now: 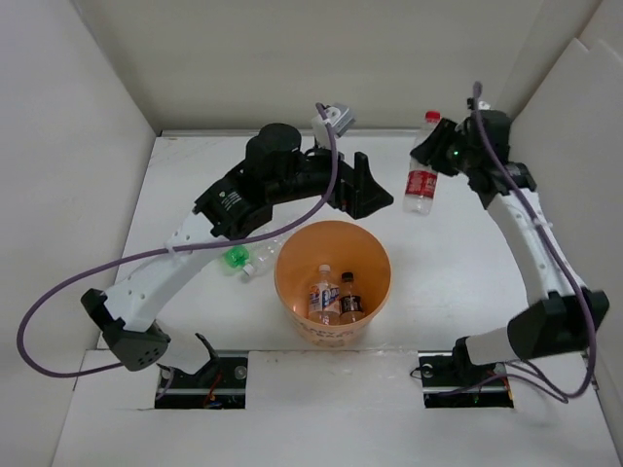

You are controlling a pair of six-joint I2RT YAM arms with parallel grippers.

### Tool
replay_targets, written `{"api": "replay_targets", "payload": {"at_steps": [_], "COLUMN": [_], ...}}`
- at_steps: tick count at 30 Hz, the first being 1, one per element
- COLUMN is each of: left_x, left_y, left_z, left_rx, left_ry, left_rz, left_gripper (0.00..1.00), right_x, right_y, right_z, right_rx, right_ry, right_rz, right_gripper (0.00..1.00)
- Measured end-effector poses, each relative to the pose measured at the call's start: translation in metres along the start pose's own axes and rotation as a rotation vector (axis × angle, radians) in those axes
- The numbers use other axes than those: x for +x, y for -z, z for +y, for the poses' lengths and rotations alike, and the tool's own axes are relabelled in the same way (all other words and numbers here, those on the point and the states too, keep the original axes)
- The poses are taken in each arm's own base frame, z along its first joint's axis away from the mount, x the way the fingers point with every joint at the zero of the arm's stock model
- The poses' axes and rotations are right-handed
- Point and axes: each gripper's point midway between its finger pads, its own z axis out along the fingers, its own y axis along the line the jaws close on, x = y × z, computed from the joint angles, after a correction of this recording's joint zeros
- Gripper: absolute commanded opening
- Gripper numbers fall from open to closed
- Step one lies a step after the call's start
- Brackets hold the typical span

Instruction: Put the plastic bottles in the bin

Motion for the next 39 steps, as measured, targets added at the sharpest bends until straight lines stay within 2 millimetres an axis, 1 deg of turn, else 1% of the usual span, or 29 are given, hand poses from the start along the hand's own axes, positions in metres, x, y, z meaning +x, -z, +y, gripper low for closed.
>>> {"api": "replay_targets", "payload": {"at_steps": [2,4,6,8,9,11,14,17,21,22,23,24,25,26,27,28,29,31,32,35,36,38,39], "left_x": [0.002,0.004,0.002,0.000,-0.002,-0.007,-0.013,-0.017,-0.022,-0.022,-0.022,-0.021,-0.019,-0.017,-0.015,-0.013,-0.017,-0.017,-0.011,0.018,0.032,0.053,0.064], "left_y": [-0.007,-0.012,-0.013,-0.013,-0.012,-0.011,-0.011,-0.011,-0.012,-0.012,-0.012,-0.012,-0.012,-0.010,-0.008,-0.004,0.000,0.007,0.011,0.017,0.021,0.029,0.035], "left_z": [-0.005,-0.010,-0.015,-0.020,-0.023,-0.028,-0.033,-0.035,-0.041,-0.043,-0.046,-0.047,-0.050,-0.055,-0.057,-0.062,-0.057,-0.056,-0.055,-0.040,-0.035,-0.030,-0.029], "left_rx": [0.043,0.079,0.109,0.135,0.149,0.175,0.200,0.209,0.242,0.255,0.272,0.283,0.305,0.330,0.332,0.362,0.332,0.327,0.322,0.270,0.257,0.248,0.246], "left_ry": [-0.011,-0.022,-0.031,-0.044,-0.049,-0.062,-0.078,-0.085,-0.090,-0.089,-0.088,-0.077,-0.068,-0.060,-0.032,-0.034,-0.029,-0.037,-0.041,-0.015,-0.006,0.008,0.015], "left_rz": [0.024,0.042,0.048,0.043,0.039,0.024,0.002,-0.013,-0.036,-0.041,-0.047,-0.045,-0.039,-0.036,-0.030,-0.025,-0.053,-0.074,-0.074,-0.040,-0.018,0.011,0.022], "left_gripper": [1.00,1.00,1.00,1.00,1.00,1.00,1.00,1.00,1.00,0.97,0.86,0.73,0.51,0.27,0.03,0.01,0.01,0.01,0.01,0.00,0.00,0.00,0.00], "right_x": [-0.037,-0.060,-0.068,-0.070,-0.069,-0.066,-0.055,-0.038,-0.019,-0.016,-0.013,-0.010,-0.007,-0.005,-0.002,-0.003,-0.005,0.000,0.003,0.005,0.002,-0.004,-0.003], "right_y": [0.047,0.094,0.141,0.179,0.192,0.212,0.225,0.234,0.254,0.259,0.266,0.272,0.276,0.277,0.279,0.281,0.277,0.273,0.268,0.257,0.252,0.243,0.238], "right_z": [0.040,0.078,0.114,0.140,0.149,0.165,0.183,0.200,0.223,0.229,0.236,0.242,0.247,0.251,0.253,0.255,0.253,0.249,0.245,0.222,0.211,0.189,0.179], "right_rx": [-0.180,-0.362,-0.550,-0.708,-0.772,-0.878,-0.998,-1.096,-1.209,-1.239,-1.272,-1.304,-1.330,-1.346,-1.370,-1.386,-1.373,-1.359,-1.339,-1.257,-1.210,-1.120,-1.080], "right_ry": [0.011,0.041,0.069,0.097,0.106,0.117,0.102,0.083,0.085,0.087,0.087,0.091,0.100,0.105,0.117,0.122,0.111,0.104,0.096,0.102,0.097,0.100,0.102], "right_rz": [-0.114,-0.207,-0.259,-0.283,-0.282,-0.265,-0.206,-0.137,-0.083,-0.077,-0.071,-0.068,-0.070,-0.071,-0.062,-0.079,-0.092,-0.087,-0.082,-0.104,-0.130,-0.183,-0.200], "right_gripper": [0.00,0.00,0.00,0.00,0.00,0.00,0.00,0.00,0.00,0.00,0.03,0.08,0.22,0.43,0.75,0.91,0.98,1.00,1.00,1.00,1.00,1.00,1.00]}}
